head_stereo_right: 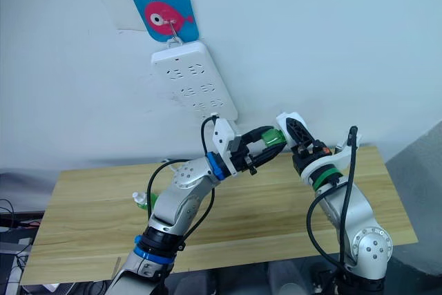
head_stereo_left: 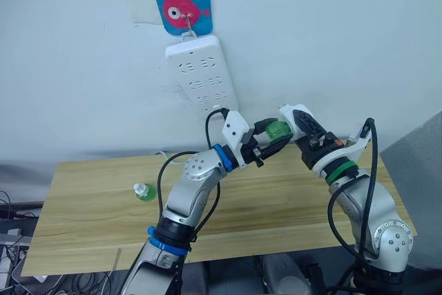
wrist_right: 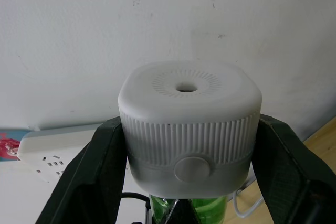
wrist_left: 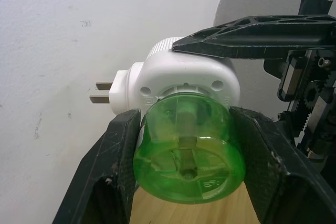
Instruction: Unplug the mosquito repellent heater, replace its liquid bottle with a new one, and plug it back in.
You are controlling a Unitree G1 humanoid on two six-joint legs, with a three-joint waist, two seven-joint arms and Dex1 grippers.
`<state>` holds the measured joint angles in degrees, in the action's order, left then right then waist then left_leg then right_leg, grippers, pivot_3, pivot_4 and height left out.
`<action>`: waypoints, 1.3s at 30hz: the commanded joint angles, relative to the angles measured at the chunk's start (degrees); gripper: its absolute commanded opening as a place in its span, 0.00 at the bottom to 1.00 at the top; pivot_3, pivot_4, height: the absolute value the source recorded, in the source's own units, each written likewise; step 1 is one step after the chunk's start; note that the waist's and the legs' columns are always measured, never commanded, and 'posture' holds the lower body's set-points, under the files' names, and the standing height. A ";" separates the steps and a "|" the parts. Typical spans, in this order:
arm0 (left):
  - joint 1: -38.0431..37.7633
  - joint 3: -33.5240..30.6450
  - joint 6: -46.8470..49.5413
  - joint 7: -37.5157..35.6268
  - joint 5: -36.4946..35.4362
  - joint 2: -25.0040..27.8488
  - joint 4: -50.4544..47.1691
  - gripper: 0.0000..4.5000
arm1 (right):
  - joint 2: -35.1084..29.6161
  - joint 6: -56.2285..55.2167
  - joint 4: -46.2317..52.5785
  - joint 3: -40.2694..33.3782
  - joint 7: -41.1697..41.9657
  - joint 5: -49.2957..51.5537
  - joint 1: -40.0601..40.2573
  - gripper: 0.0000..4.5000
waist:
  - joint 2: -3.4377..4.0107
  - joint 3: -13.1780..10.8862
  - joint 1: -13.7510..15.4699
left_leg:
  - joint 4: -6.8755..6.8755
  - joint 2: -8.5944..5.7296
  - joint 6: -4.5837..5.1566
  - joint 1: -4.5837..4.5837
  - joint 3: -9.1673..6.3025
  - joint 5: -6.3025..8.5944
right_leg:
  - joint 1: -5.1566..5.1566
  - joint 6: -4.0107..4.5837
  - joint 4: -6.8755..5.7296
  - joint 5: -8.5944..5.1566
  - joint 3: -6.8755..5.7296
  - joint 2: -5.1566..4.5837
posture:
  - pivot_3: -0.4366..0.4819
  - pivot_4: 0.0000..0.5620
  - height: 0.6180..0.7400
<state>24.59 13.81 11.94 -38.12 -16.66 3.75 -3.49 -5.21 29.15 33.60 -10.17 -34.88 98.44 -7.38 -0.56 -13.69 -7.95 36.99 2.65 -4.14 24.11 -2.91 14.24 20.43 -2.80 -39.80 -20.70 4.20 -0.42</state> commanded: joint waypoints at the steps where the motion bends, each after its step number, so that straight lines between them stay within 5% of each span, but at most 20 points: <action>1: 0.02 0.07 -0.79 0.47 0.11 -0.15 -2.26 0.51 | -1.13 -1.44 3.15 0.61 1.54 2.25 0.47 0.66 | 0.00 0.00 0.00 | 0.00 0.00 0.00 0.00 0.00 0.00 | 0.00 0.00 0.00 0.00 0.00 0.00 | 0.26 0.41 1.00; 5: -0.41 0.49 -0.82 -0.37 0.57 1.18 -3.12 0.51 | -2.98 -1.49 2.83 0.80 2.70 3.28 0.85 0.66 | 0.00 0.00 0.00 | 0.00 0.00 0.00 0.00 0.00 0.00 | 0.00 0.00 0.00 0.00 0.00 0.00 | 0.26 0.41 1.00; 10: 0.21 1.04 -4.31 -6.46 0.01 5.57 -4.60 0.51 | -12.63 4.53 -0.17 0.49 7.20 11.38 1.84 1.00 | 0.00 0.00 0.00 | 0.00 0.00 0.00 0.00 0.01 0.00 | -0.01 0.00 -0.01 0.00 0.00 0.00 | 0.26 0.41 1.00; 16: 0.90 2.38 -12.06 -19.07 -1.28 11.46 -4.12 0.51 | -29.13 27.49 -17.37 -3.35 29.06 14.56 -2.07 1.00 | -0.01 -0.01 0.10 | 0.01 -0.02 0.01 -0.07 0.04 0.00 | -0.11 0.00 0.04 0.00 0.01 0.00 | 0.26 0.41 1.00; 21: 1.46 3.17 -15.43 -25.08 -2.19 13.12 -3.56 0.51 | -40.47 44.79 -33.74 0.67 44.04 14.56 -12.11 1.00 | -0.02 -0.03 0.28 | 0.00 0.00 0.04 -0.18 0.05 0.00 | -0.20 0.01 0.13 0.01 0.00 0.02 | 0.29 0.41 1.00; 39: 2.14 2.68 -20.68 -21.99 0.62 11.54 -0.82 0.51 | -50.51 54.65 -44.32 9.49 54.55 14.43 -25.06 1.00 | -0.05 -0.05 2.95 | 0.13 -0.01 0.12 0.14 -0.04 0.04 | -0.17 0.02 0.37 0.02 -0.14 -0.03 | 0.32 0.38 1.00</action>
<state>26.78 16.42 -7.42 -60.57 -15.67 15.93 -2.11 -54.75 83.47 -11.20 -0.32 18.63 111.68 -31.30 -0.61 -13.74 -5.00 37.13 2.64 -4.03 24.25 -2.95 14.28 20.26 -2.78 -39.44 -20.68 4.06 -0.44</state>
